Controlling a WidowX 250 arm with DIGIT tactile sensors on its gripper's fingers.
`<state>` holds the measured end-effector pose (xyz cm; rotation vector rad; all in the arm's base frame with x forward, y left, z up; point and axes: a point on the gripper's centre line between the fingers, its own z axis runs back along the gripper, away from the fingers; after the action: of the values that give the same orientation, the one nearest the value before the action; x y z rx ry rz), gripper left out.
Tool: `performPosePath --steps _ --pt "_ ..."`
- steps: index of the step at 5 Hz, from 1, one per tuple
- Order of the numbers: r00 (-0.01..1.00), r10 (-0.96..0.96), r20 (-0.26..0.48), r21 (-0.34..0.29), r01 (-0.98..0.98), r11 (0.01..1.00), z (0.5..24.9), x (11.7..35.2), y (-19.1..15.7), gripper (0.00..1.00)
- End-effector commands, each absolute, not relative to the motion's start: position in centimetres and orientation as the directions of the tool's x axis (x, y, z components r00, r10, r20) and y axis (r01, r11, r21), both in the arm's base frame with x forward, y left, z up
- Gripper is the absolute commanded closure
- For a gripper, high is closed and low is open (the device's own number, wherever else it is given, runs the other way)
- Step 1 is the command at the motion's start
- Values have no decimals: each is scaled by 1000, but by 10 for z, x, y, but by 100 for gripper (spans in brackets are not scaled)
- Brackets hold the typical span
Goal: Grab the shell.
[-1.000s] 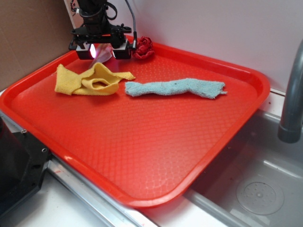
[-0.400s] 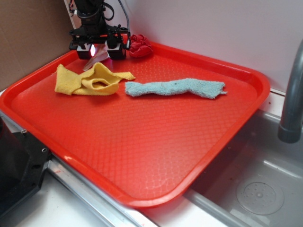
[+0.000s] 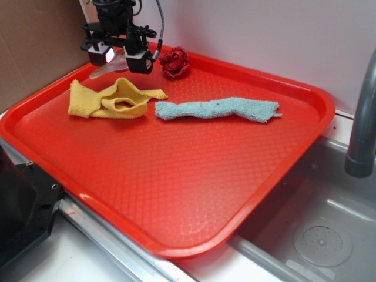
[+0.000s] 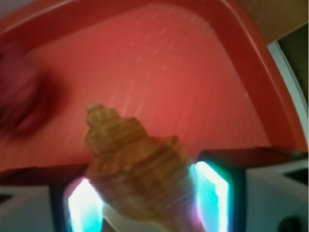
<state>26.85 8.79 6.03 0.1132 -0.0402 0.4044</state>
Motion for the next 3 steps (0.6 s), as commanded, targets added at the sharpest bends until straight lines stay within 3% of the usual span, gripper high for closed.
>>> performPosePath --steps 1,3 --pt "986 163 -13 -17 -164 986 131 236 28 100" --pt "997 79 -17 -71 -80 994 173 189 -17 100"
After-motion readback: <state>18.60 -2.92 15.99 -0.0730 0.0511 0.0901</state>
